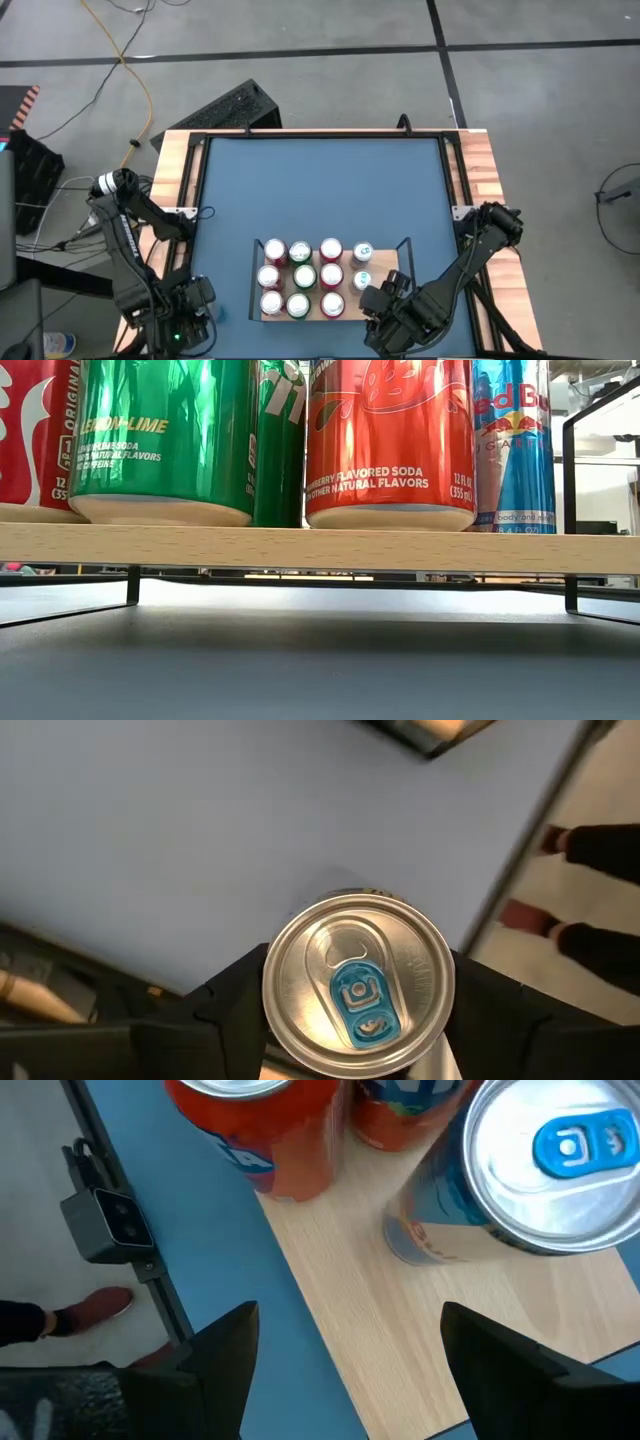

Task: Place canned beverage on shelf
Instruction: Put the blue soda can on the shelf aligned with the other blue soda can

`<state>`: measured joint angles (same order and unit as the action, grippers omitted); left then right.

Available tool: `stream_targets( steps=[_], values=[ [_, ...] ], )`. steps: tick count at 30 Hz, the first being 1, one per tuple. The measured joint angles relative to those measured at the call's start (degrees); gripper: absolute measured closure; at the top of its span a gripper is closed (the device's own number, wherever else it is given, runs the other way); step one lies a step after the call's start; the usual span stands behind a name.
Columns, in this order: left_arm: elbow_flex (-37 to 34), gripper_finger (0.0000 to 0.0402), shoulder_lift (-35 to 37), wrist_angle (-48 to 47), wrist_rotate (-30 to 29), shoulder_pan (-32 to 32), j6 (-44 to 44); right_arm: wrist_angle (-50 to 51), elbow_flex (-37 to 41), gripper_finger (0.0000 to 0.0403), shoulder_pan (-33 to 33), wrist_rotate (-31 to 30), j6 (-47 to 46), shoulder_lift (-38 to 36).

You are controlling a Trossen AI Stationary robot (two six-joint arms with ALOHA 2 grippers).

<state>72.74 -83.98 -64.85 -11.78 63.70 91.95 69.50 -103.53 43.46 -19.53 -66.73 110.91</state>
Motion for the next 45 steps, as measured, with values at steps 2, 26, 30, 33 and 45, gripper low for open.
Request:
stream_targets(
  steps=[2,26,30,33,45],
  values=[
    [2.2,0.0182,0.0,-0.2,-0.2,-1.5,-2.4,-0.2,-0.2,0.0108,0.0,0.0,1.3,0.0],
    [36.3,0.0182,-1.7,-14.8,0.2,-21.1,-33.7,-6.4,-30.8,0.0108,-10.6,-13.9,44.9,-1.5],
    [39.5,0.0182,-4.8,-14.2,3.5,-25.3,-39.5,-15.6,-30.6,0.0108,-12.2,-13.5,51.2,-2.2],
    [44.1,0.0182,-7.9,-14.3,6.0,-26.7,-43.4,-16.5,-30.6,0.0108,-12.6,-13.4,53.0,-2.2],
    [62.2,0.0182,-19.2,-23.6,5.1,-30.7,-64.3,-18.4,-30.5,0.0108,-13.6,-9.5,56.1,-2.1]
  ],
)
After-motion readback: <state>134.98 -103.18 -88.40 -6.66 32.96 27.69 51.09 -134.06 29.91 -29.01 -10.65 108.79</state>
